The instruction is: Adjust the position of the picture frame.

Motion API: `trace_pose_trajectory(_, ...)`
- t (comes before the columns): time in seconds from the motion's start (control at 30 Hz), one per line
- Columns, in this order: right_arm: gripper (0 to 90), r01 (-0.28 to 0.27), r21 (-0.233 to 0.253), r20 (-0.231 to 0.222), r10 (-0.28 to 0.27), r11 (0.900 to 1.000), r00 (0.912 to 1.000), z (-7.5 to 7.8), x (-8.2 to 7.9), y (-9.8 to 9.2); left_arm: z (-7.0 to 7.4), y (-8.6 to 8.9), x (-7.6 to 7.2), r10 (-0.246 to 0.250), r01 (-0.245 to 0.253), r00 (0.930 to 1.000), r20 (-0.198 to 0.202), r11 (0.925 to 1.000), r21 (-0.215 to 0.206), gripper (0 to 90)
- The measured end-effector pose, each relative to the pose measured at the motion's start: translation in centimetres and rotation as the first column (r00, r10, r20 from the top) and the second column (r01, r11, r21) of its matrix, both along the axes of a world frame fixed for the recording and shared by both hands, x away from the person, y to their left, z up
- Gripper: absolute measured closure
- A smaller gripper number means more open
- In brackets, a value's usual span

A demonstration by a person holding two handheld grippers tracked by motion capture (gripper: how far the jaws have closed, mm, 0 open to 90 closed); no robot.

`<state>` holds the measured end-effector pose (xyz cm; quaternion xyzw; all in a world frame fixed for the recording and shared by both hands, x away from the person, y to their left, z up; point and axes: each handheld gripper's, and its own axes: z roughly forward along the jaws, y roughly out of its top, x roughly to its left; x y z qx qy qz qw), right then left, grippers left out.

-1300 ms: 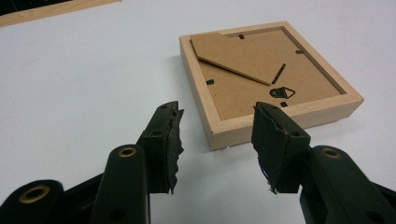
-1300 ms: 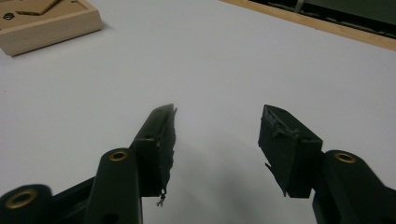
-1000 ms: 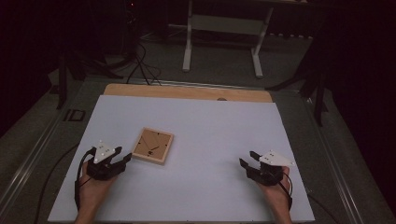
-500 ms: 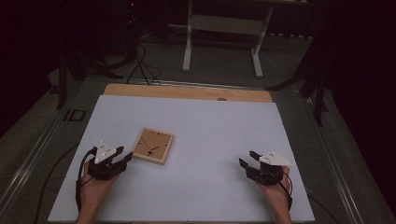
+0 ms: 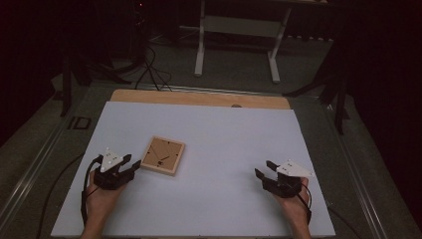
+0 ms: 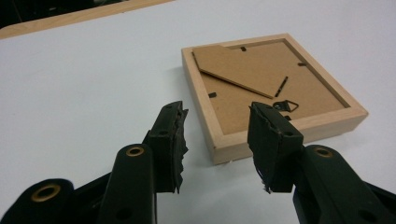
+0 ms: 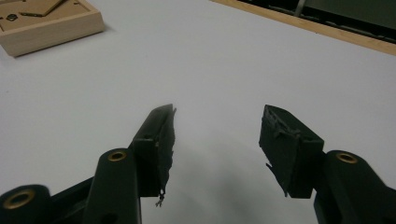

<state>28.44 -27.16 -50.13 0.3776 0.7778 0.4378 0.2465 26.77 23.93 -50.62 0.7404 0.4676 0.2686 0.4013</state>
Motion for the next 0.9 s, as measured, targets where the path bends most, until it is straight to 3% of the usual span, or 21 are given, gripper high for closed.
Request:
trace_pose_trajectory(0.27,44.9,0.001,-0.005,0.002,-0.001,1.000,1.0000,0.0,0.0,0.0,0.0,0.3,0.5,0.023,-0.022,0.9997,0.008,0.9992,-0.034,60.1)
trace_pose_trajectory(0.5,45.2,0.005,-0.004,0.003,-0.004,1.000,1.0000,0.0,0.0,0.0,0.2,0.0,1.3,0.024,-0.024,0.9997,0.007,0.9997,-0.010,69.9)
trace_pose_trajectory(0.67,45.4,0.007,-0.005,0.006,-0.007,1.000,1.0000,0.0,0.0,0.0,0.0,-0.2,1.9,0.023,-0.023,0.9997,-0.006,0.9997,0.011,87.8)
trace_pose_trajectory(0.9,45.4,0.006,-0.005,0.008,-0.006,1.000,0.9999,0.1,-0.1,0.0,-0.4,-0.3,2.3,0.024,-0.023,0.9994,-0.025,0.9993,0.029,89.5)
